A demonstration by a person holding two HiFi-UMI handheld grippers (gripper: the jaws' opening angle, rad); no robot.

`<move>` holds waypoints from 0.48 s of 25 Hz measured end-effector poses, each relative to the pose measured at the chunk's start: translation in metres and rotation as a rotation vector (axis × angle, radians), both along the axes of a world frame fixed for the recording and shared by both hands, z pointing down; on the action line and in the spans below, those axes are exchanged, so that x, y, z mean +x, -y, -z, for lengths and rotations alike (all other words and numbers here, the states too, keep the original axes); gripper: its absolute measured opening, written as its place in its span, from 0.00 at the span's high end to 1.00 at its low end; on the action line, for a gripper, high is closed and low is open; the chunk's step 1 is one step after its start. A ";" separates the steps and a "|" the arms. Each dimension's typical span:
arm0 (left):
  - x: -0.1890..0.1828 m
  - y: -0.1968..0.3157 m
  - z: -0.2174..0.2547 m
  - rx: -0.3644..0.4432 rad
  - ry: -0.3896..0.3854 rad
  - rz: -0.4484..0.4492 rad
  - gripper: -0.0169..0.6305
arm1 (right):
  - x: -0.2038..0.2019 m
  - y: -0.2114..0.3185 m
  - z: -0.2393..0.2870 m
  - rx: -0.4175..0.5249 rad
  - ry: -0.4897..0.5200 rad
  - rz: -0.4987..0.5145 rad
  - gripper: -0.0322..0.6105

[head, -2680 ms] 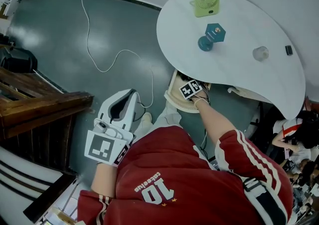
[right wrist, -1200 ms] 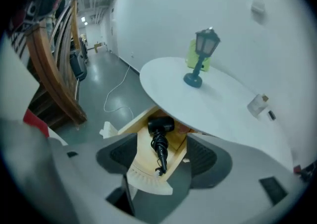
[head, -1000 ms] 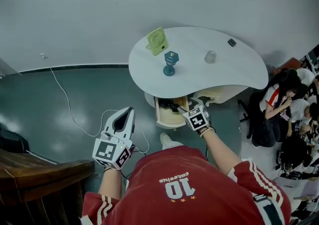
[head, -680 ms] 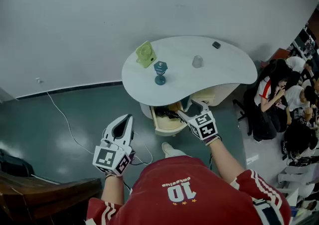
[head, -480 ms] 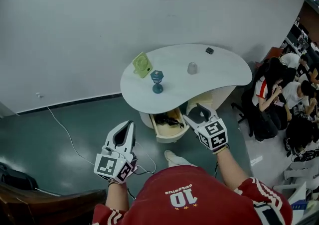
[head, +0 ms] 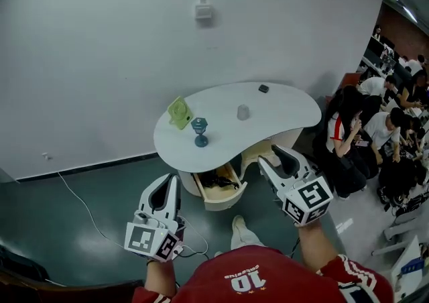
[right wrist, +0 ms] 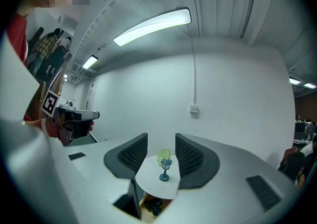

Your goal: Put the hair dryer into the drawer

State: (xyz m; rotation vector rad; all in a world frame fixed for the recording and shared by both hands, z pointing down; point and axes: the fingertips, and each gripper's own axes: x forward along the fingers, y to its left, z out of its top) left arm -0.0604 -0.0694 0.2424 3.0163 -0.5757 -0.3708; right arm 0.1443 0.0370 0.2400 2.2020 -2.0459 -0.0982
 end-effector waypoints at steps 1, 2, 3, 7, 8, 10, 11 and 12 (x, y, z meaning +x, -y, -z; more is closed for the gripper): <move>0.001 -0.002 0.005 0.011 -0.011 -0.006 0.97 | -0.003 -0.003 0.006 0.014 -0.004 0.001 0.68; 0.002 -0.004 0.010 0.020 -0.019 -0.011 0.97 | -0.006 -0.006 0.009 0.023 -0.007 0.002 0.69; 0.003 -0.006 0.014 0.029 -0.024 -0.014 0.97 | -0.008 -0.008 0.011 0.027 -0.010 0.004 0.70; 0.004 -0.016 0.022 0.062 -0.023 -0.013 0.97 | -0.010 -0.017 0.009 0.037 -0.002 0.004 0.80; 0.005 -0.016 0.023 0.069 -0.020 -0.013 0.97 | -0.011 -0.018 0.008 0.039 0.000 0.003 0.84; 0.005 -0.019 0.025 0.075 -0.016 -0.015 0.97 | -0.011 -0.021 0.010 0.045 0.002 -0.002 0.89; 0.005 -0.021 0.025 0.076 -0.016 -0.018 0.97 | -0.011 -0.024 0.012 0.051 0.005 -0.004 0.92; 0.006 -0.023 0.026 0.077 -0.015 -0.022 0.97 | -0.012 -0.026 0.014 0.060 0.006 -0.004 0.93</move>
